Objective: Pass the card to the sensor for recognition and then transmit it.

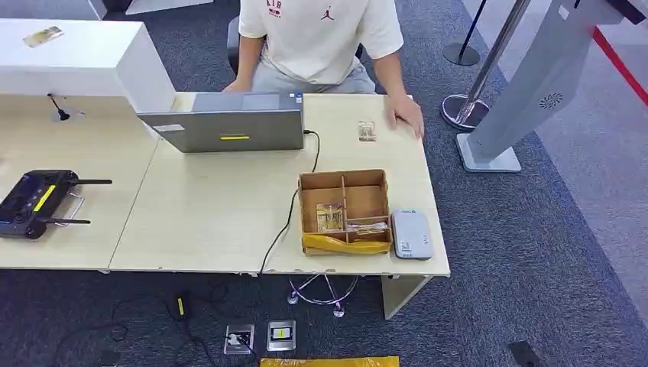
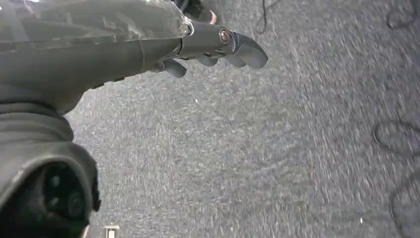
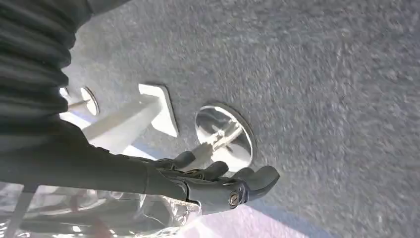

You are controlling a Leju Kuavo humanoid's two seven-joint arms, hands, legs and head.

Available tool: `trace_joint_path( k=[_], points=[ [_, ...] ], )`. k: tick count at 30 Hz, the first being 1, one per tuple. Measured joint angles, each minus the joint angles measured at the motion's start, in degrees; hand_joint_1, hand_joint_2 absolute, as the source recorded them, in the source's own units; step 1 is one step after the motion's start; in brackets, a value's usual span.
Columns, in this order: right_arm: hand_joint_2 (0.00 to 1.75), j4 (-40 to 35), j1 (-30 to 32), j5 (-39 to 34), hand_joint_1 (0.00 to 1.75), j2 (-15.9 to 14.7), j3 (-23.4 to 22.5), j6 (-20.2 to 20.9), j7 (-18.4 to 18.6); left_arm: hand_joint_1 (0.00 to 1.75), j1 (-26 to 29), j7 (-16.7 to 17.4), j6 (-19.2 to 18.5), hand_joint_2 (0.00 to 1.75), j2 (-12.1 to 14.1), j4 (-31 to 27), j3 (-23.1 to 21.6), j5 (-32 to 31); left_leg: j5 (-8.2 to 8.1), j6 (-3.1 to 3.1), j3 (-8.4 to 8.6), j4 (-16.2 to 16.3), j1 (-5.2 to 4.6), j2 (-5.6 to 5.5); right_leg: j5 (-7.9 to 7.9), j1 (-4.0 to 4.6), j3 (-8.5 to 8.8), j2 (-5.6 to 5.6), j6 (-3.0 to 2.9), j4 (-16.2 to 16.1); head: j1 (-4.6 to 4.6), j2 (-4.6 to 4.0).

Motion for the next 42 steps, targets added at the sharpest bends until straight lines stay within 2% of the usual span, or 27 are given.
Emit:
trace_joint_path(
  k=[10,19,25,31,42],
  points=[
    [1.75,0.0,-2.5,1.2,0.00,-0.9,2.9,1.4,1.1,0.00,0.7,0.0,2.1,0.00,0.7,0.0,0.5,3.6,0.00,0.00,-0.01,0.0,0.01,0.00,0.00,0.01,0.01,0.00,0.00,0.0,-0.04,0.00],
    [1.75,0.0,-3.0,1.8,0.00,-0.5,5.1,1.1,0.6,0.00,1.7,2.3,3.4,0.00,-1.2,0.0,1.4,3.7,0.00,0.00,-0.02,0.0,0.00,-0.04,0.00,0.00,0.01,-0.02,0.00,0.0,-0.02,0.00],
    [1.75,0.0,-3.1,1.1,0.00,0.1,5.7,1.2,0.7,0.00,1.3,-1.3,2.9,0.00,-2.2,0.0,1.4,3.1,0.00,0.00,-0.02,0.0,0.01,-0.05,0.00,0.01,0.01,-0.03,0.00,0.0,0.00,0.00],
    [1.75,0.0,-3.0,-1.0,0.00,0.4,6.3,0.7,0.0,0.00,0.4,-1.3,3.0,0.00,-2.3,0.0,1.8,3.5,0.00,0.00,0.00,0.0,0.01,-0.05,0.00,0.01,0.02,-0.04,0.00,0.0,-0.07,0.00],
    [1.75,0.2,-1.1,-2.3,0.00,1.8,6.5,-0.1,-0.6,0.00,2.2,-1.3,4.9,0.00,-3.5,0.1,1.8,3.9,-0.02,-0.02,-0.01,0.0,0.00,-0.06,-0.05,0.00,0.01,-0.04,-0.05,0.0,-0.02,0.00]
  ],
)
